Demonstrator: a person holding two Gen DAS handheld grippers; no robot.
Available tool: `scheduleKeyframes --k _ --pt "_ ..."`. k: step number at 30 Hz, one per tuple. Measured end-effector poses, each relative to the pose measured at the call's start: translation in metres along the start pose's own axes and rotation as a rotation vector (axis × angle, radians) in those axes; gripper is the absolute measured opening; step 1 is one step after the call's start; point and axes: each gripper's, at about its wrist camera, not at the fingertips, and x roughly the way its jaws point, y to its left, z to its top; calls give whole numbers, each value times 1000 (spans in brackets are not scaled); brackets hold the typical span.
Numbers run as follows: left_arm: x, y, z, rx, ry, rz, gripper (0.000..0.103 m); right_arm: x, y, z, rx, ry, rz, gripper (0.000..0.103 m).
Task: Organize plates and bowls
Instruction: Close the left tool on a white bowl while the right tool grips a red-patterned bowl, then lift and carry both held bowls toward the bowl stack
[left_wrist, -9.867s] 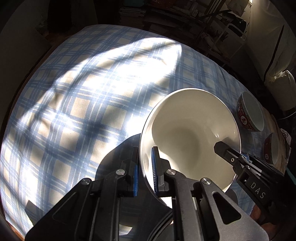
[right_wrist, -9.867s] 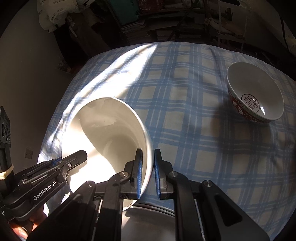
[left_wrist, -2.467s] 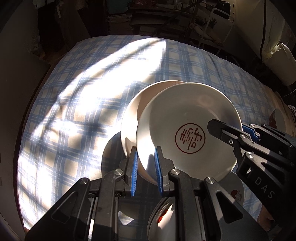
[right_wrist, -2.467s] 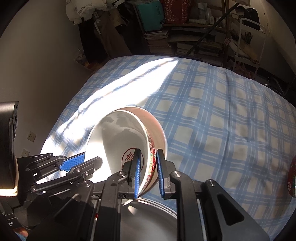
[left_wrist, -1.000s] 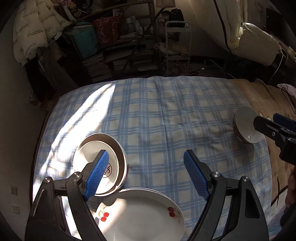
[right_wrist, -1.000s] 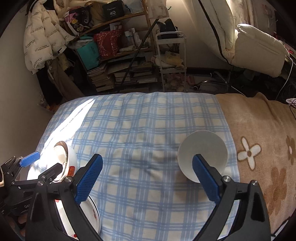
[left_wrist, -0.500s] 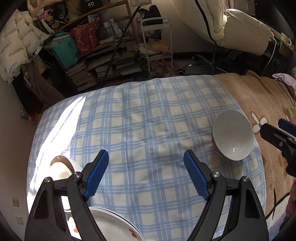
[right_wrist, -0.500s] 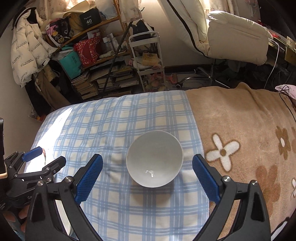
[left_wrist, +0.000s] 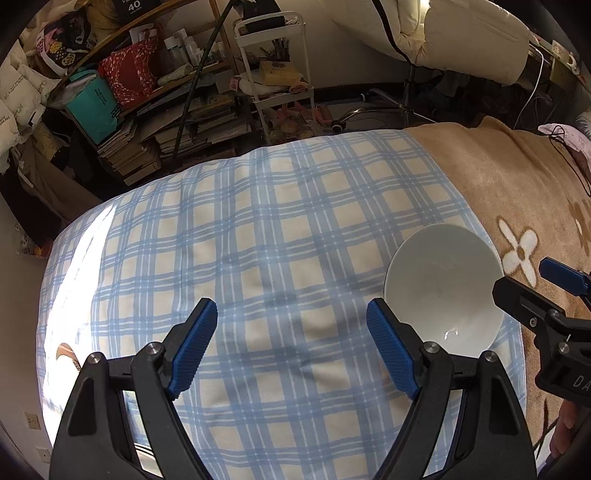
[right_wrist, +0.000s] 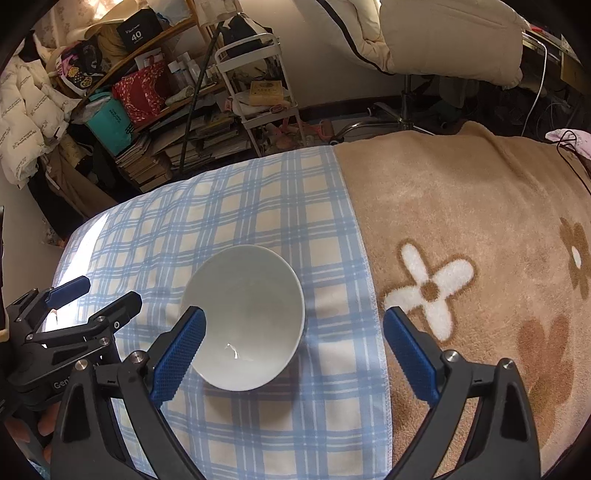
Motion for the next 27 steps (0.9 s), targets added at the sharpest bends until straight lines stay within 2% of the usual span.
scheduleKeyframes --k 4,6,7,8,9,10,12,14,18,27 --pt "12 -13 2 24 14 -3 82 14 -7 0 9 35 13 82" --pt "18 -19 3 39 17 -10 82 21 -8 0 9 60 12 66" --pt "20 -22 3 46 16 -14 82 24 -8 0 10 69 16 62" --pt "22 -25 3 54 17 -20 76 26 -8 -1 11 78 22 55" --pt "25 -28 3 58 26 -31 65 29 -8 -1 11 88 27 46" --pt "28 -30 4 59 41 -49 60 31 -7 -2 11 97 30 41" --pt "33 -34 4 50 62 -89 41 34 -6 -4 10 108 37 27" --pt "37 -36 4 38 80 -138 30 37 -5 -5 15 117 59 20" --pt "44 -35 4 -9 129 -216 12 39 -2 -5 19 121 61 15" --pt "33 -28 -6 -30 168 -204 12 25 12 -9 32 115 50 13"
